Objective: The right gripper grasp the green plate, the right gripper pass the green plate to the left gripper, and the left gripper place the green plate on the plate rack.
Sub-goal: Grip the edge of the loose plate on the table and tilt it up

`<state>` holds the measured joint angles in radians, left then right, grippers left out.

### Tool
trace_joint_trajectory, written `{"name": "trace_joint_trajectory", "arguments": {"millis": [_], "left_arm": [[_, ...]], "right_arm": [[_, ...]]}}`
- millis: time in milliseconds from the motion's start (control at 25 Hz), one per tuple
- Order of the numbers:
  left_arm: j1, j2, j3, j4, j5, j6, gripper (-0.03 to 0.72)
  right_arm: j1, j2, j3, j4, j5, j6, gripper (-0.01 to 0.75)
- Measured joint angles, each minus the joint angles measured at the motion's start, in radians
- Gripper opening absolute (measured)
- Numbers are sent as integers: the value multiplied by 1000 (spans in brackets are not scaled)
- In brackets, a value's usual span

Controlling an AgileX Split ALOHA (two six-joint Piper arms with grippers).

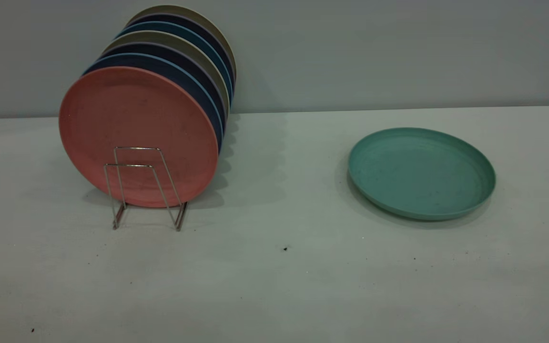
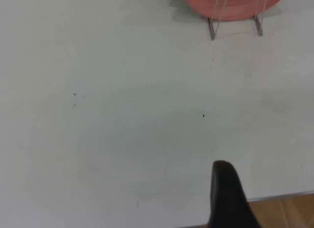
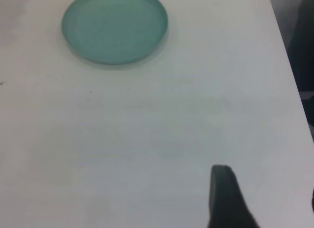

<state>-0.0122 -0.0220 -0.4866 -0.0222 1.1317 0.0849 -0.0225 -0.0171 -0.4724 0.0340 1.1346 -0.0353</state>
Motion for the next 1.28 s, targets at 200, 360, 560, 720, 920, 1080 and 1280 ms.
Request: {"name": "trace_joint_trajectory", "arguments": {"millis": [200,360,560,720,920,1080,1280], "left_arm": [[0,0,0,0,0,0,451],[0,0,0,0,0,-1,451],[0,0,0,0,0,-1,451],[0,0,0,0,0,-1,451],[0,10,-5,0,-1,-5,451],[0,164,-69,10,-42,-44,455],[0,509,-171,43,-218,-8,478]], "right_arm": [[0,0,0,0,0,0,428],[0,0,0,0,0,0,428],[0,0,0,0,0,0,428],[0,0,0,8,0,0,428],[0,27,-10,44,-4,-17,428],[0,176,-13,129,-74,-68,428],[0,464,-78,207,-200,-142,466]]}}
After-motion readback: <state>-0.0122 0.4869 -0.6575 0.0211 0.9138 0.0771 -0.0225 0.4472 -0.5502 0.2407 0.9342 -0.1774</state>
